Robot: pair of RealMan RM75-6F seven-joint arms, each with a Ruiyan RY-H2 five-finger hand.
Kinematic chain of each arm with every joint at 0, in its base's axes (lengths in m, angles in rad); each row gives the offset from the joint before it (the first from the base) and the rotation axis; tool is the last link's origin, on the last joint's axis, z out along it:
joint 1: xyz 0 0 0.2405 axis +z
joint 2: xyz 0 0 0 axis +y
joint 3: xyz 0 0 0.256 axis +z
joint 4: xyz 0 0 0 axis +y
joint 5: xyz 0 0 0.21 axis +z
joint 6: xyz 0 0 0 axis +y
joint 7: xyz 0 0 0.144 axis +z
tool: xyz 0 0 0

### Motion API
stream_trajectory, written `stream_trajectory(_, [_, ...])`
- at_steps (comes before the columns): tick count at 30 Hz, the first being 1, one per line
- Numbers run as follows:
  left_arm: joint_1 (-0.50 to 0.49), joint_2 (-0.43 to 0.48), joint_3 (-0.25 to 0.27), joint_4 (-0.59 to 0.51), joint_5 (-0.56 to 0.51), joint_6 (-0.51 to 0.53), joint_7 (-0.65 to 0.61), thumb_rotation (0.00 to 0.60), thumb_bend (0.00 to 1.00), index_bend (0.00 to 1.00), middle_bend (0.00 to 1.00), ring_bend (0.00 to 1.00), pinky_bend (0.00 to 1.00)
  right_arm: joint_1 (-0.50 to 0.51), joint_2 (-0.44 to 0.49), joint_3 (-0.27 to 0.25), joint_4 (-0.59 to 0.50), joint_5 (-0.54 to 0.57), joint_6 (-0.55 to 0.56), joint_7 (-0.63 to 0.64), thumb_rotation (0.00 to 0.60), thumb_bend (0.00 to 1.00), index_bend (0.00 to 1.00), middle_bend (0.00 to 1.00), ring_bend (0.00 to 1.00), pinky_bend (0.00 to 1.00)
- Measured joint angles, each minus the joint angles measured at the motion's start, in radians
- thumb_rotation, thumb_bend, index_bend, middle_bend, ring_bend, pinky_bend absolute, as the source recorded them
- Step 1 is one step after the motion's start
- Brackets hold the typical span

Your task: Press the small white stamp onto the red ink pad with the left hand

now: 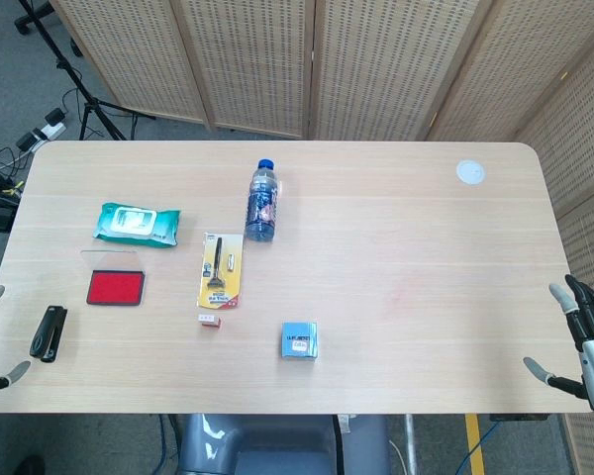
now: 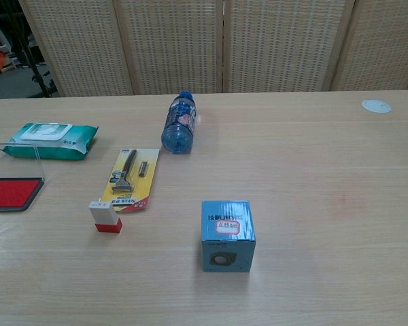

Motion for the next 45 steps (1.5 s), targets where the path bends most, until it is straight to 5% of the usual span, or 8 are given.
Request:
stream_trajectory(12, [-0.003,0.005,0.001,0.002,0.016,0.002,-0.022,0.600,0.00,0.00,0.00,0.00,0.00,0.003,-0.001,0.000,0.005,-0.009,0.005,0.043,0.600,0.00,0.00,0.00,0.00,0.00])
stream_trajectory(14, [-0.006,-0.001,-0.001,0.015,0.040,0.013,-0.046,0.600,0.00,0.00,0.14,0.08,0.02,0.005,-0.001,0.000,0.007,-0.009,0.003,0.056,0.600,0.00,0.00,0.00,0.00,0.00])
stream_trajectory(15, [-0.007,-0.010,-0.005,0.031,0.057,0.025,-0.065,0.600,0.00,0.00,0.32,0.22,0.10,0.006,0.000,-0.001,0.008,-0.009,0.001,0.064,0.600,0.00,0.00,0.00,0.00,0.00])
stream_trajectory(18, [-0.013,-0.044,-0.017,0.070,0.073,0.057,-0.097,0.600,0.11,0.00,0.76,0.64,0.48,0.007,-0.001,0.000,0.011,-0.011,0.005,0.073,0.600,0.00,0.00,0.00,0.00,0.00])
stream_trajectory(22, [-0.035,-0.100,-0.033,0.104,0.068,0.042,-0.142,0.600,0.17,0.01,0.96,0.91,0.83,0.007,0.001,0.000,0.013,-0.011,0.007,0.085,0.600,0.00,0.00,0.00,0.00,0.00])
stream_trajectory(27, [-0.077,-0.123,-0.033,0.106,0.049,-0.052,-0.161,0.600,0.16,0.08,0.97,0.95,0.87,0.006,0.005,0.001,0.016,-0.007,0.008,0.104,0.600,0.00,0.00,0.00,0.00,0.00])
stream_trajectory(34, [-0.192,-0.107,-0.049,0.035,-0.046,-0.298,-0.124,0.600,0.18,0.35,0.97,0.95,0.87,0.008,0.008,0.002,0.018,-0.006,0.007,0.127,0.600,0.00,0.00,0.00,0.00,0.00])
stream_trajectory(45, [-0.381,-0.179,-0.115,-0.037,-0.336,-0.537,0.116,0.600,0.24,0.44,0.97,0.95,0.87,0.015,0.010,0.001,0.020,0.000,-0.008,0.142,0.600,0.00,0.00,0.00,0.00,0.00])
